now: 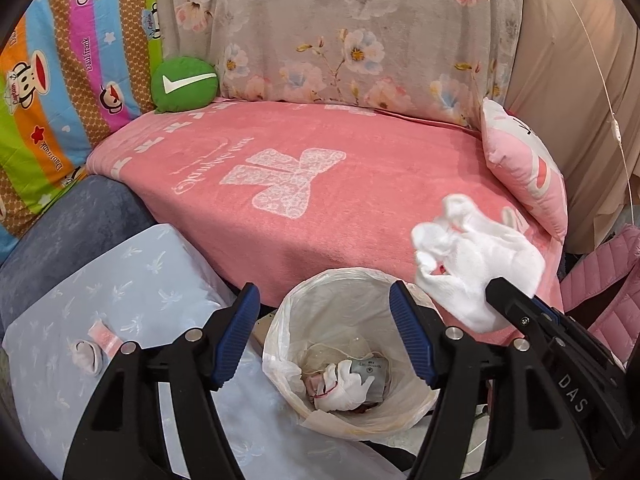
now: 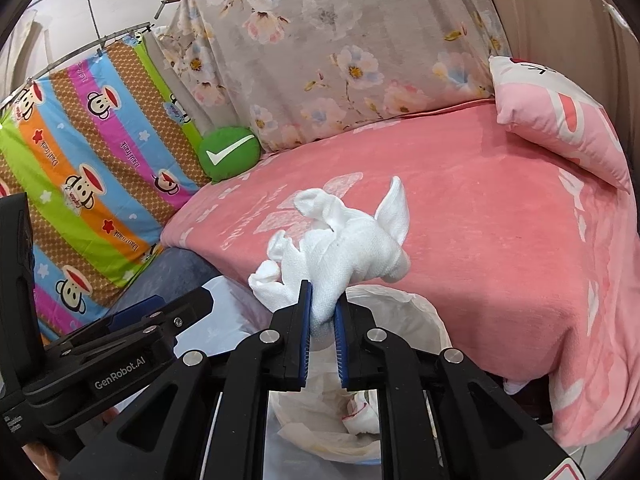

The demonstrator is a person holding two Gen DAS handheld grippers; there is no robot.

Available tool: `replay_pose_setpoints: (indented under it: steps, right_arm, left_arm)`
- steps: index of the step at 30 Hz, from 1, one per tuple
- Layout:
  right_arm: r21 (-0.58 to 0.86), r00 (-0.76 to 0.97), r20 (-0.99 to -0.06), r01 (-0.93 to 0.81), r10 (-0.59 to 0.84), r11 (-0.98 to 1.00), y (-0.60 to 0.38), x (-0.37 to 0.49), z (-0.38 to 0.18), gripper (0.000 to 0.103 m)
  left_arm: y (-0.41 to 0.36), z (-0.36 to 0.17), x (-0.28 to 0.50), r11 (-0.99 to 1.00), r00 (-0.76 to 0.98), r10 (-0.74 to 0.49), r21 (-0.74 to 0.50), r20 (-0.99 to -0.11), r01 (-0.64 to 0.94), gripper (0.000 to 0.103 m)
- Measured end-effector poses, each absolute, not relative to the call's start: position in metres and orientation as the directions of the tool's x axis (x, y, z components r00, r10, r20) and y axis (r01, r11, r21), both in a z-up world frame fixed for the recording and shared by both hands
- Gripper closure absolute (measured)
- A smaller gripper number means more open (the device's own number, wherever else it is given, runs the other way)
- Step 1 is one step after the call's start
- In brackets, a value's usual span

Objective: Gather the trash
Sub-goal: 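Carry the sock and gloves over the wastebasket and open both tools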

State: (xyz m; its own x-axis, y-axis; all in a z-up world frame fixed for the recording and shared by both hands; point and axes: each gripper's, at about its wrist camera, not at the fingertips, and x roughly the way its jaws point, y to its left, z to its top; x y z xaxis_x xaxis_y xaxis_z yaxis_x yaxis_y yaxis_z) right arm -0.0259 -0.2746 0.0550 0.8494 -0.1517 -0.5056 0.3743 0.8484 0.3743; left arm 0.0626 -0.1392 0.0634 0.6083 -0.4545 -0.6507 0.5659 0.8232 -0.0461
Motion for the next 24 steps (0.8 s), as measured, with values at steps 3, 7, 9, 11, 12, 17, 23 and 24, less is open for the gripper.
replay_pose_setpoints:
  steps: [3, 7, 9, 11, 12, 17, 23, 24]
  right_arm:
    - [0.371, 0.852, -0.502, 0.368, -0.149, 0.852, -0.272, -0.023, 0.056, 0.085]
    - [0.369, 0.852, -0.503, 0.364, -0.145, 0.855, -0.27, -0.021, 0.056, 0.08]
    - [0.368, 0.851, -0.505, 0.363, -0.144, 0.856, -0.269, -0.02, 0.055, 0.08]
    - [0.367, 0.85, -0.507, 0.36, -0.14, 0.858, -0.267, -0.02, 0.055, 0.08]
    - [0.364, 0.85, -0.509, 0.359, -0.14, 0.859, -0.266, -0.019, 0.055, 0.08]
    - [0.355, 0.847, -0.515, 0.35, -0.131, 0.867, -0.26, -0.016, 0.056, 0.08]
    - [0.343, 0.845, -0.52, 0.336, -0.12, 0.877, -0.251, -0.011, 0.055, 0.079]
    - [0.34, 0.845, -0.522, 0.333, -0.118, 0.88, -0.249, -0.01, 0.055, 0.079]
  left_arm:
    - [-0.138, 0.063, 0.064, 0.827, 0.612, -0.448, -0.043, -0.651, 0.56, 0.039]
    - [-0.134, 0.062, 0.067, 0.834, 0.613, -0.442, -0.049, -0.655, 0.55, 0.039]
    - [-0.132, 0.062, 0.068, 0.837, 0.614, -0.44, -0.052, -0.655, 0.545, 0.039]
    - [-0.129, 0.062, 0.069, 0.84, 0.615, -0.439, -0.055, -0.655, 0.54, 0.039]
    - [-0.128, 0.061, 0.07, 0.841, 0.616, -0.438, -0.057, -0.655, 0.537, 0.039]
    - [-0.124, 0.06, 0.07, 0.846, 0.617, -0.435, -0.063, -0.655, 0.529, 0.039]
    - [-0.115, 0.06, 0.072, 0.855, 0.622, -0.429, -0.072, -0.655, 0.513, 0.039]
    - [-0.112, 0.06, 0.072, 0.858, 0.624, -0.426, -0.073, -0.655, 0.509, 0.039]
